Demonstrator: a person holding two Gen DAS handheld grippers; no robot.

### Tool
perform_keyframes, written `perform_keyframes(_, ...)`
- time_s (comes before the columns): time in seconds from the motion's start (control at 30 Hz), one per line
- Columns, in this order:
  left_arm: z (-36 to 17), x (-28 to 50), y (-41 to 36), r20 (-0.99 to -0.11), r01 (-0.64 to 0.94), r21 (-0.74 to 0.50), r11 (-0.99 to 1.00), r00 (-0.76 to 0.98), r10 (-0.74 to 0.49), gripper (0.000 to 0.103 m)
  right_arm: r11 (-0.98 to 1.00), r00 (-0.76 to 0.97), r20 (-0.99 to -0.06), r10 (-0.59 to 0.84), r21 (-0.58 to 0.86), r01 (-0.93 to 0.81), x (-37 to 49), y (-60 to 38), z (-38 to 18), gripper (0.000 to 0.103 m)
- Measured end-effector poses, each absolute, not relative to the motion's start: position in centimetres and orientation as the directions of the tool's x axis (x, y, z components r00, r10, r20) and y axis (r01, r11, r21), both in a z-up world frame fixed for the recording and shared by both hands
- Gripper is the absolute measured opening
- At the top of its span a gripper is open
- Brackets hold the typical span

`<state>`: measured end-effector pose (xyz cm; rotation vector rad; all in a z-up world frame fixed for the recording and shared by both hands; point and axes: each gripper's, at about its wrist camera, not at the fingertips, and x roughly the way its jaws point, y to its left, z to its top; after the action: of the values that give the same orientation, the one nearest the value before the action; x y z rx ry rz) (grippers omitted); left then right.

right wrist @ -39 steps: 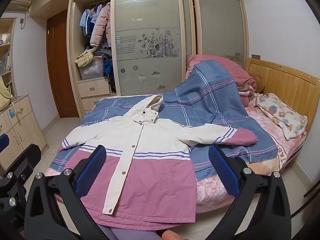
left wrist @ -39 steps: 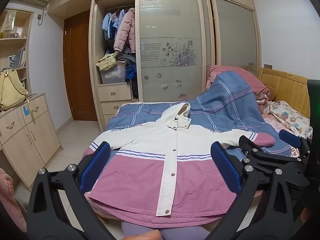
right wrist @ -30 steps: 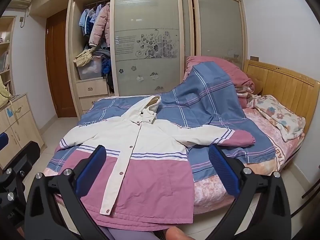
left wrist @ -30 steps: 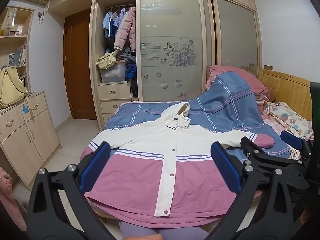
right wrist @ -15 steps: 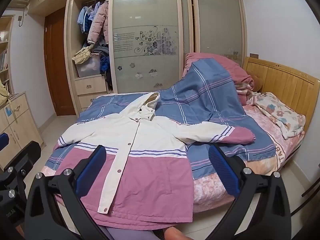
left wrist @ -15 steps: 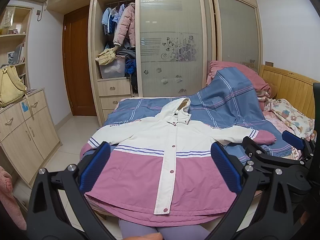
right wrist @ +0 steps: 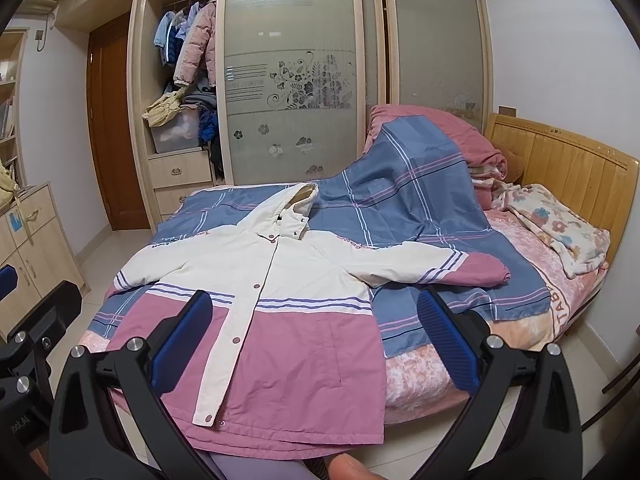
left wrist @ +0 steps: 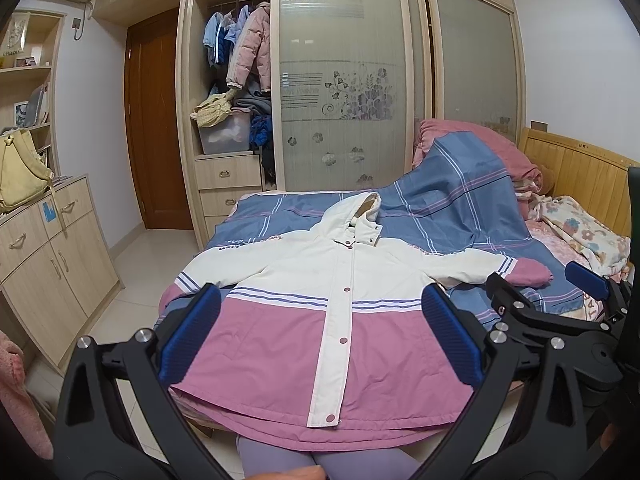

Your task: Fold large clothes

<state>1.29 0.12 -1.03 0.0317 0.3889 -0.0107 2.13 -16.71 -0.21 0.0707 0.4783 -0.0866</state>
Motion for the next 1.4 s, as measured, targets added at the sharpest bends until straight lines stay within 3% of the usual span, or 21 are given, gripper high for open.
perform_keyframes(1.4,-4.4,1.8,0.2,-0.407,0.013,0.025,1.000,0.913,-0.002,0.101,0.994,0.874,-0.481,-0.064,0.049,0.100,2.0,-16.9,-2.0,0.102)
